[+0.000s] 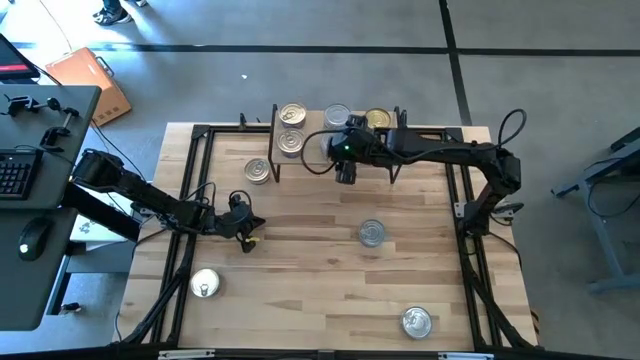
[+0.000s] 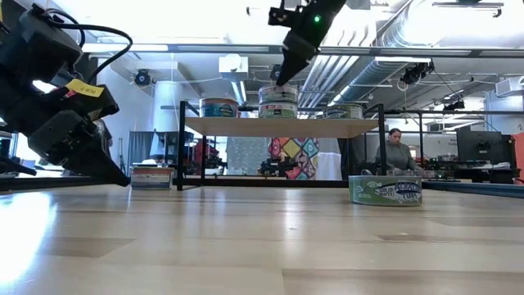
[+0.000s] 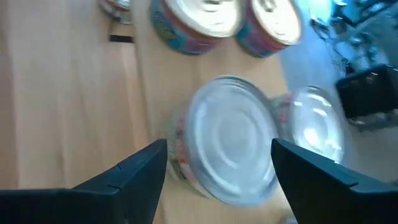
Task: Stack canned seafood by type on shelf
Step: Stack the green with blue patterned can on top of the green with blue patterned tuna can
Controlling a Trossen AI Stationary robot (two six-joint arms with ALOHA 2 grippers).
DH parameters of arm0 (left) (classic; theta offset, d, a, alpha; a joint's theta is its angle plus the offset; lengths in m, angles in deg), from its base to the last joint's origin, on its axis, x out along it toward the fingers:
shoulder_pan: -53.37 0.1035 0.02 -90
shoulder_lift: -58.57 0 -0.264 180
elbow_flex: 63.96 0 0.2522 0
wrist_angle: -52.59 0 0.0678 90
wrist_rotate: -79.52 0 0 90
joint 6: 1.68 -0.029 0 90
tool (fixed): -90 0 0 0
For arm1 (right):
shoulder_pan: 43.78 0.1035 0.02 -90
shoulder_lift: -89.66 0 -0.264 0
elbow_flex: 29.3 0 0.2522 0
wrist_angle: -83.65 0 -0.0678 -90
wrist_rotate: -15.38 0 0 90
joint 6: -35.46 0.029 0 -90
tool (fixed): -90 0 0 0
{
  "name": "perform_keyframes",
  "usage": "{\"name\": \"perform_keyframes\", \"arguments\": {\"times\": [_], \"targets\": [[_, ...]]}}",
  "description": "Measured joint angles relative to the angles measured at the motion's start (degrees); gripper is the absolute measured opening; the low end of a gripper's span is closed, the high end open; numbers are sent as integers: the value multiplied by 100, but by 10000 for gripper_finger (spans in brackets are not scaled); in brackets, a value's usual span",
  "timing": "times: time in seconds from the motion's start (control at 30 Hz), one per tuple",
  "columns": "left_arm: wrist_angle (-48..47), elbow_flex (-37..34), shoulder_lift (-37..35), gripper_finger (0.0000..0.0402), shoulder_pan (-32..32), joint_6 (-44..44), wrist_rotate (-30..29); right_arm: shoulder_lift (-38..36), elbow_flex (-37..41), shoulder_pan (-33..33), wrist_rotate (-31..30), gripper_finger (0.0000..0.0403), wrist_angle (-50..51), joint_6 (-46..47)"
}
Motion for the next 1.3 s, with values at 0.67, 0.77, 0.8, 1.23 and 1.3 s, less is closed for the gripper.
{"name": "perform_keyframes", "arguments": {"times": [0.67,0.77,0.8,1.23,1.3], "targets": [[0,0,-2,0,-192,-2,-25,-2,-370,1576,129,279,1578,931],[1,0,-2,0,-273,-2,-112,-24,-236,1883,127,279,1927,1468],[3,0,-2,0,-300,-4,-157,-79,-88,1961,126,279,1941,1608],[40,0,-2,0,-446,-18,-339,-1104,3295,3083,179,279,-1114,3673],[58,0,-2,0,-446,-21,-341,-1087,3672,3288,157,279,-1563,3838]]}}
